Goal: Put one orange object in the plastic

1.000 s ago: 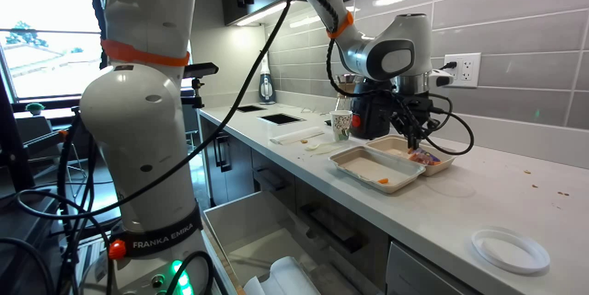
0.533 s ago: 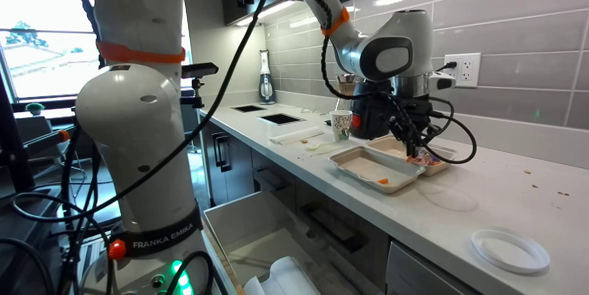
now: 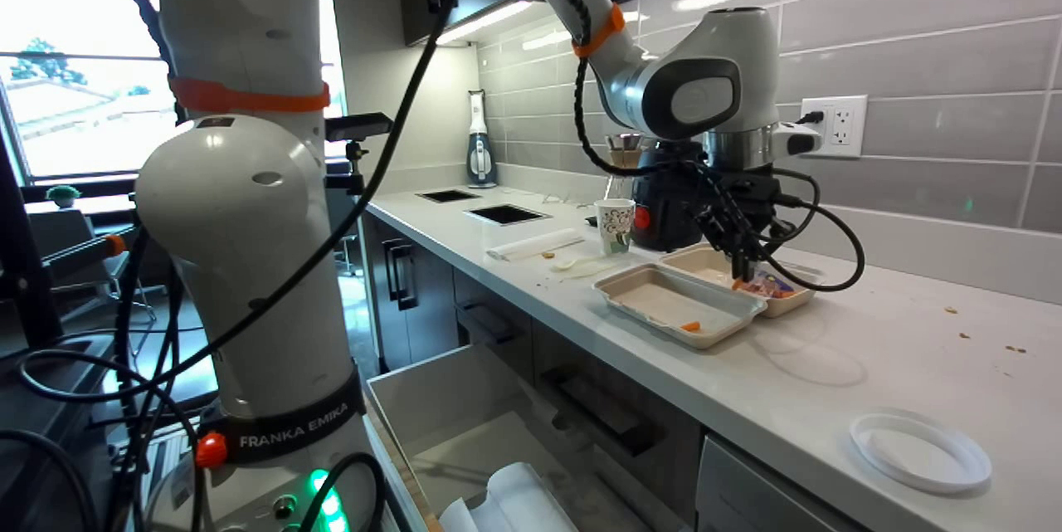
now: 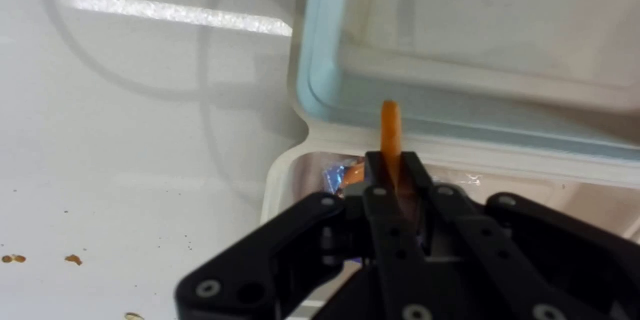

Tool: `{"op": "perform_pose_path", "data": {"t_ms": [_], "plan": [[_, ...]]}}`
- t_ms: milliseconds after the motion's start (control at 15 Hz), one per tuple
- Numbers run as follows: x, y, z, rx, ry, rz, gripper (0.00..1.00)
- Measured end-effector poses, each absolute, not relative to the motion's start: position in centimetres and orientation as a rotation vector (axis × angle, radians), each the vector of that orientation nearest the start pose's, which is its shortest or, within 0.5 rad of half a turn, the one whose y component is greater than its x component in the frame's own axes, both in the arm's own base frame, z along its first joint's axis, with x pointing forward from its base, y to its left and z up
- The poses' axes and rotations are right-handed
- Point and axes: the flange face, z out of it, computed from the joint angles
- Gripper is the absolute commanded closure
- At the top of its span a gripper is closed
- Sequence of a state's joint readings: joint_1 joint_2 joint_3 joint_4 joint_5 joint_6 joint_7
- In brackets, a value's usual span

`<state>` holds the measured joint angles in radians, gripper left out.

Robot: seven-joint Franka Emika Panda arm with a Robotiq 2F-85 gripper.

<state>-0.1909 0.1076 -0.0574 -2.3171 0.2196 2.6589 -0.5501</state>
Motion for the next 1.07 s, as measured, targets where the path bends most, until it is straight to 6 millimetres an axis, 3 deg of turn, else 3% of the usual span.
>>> {"op": "perform_pose_path", "data": {"t_ms": [1067], "plan": [[53.20, -13.59, 32.35, -3.036, -0.185, -0.464, 0.97]]}}
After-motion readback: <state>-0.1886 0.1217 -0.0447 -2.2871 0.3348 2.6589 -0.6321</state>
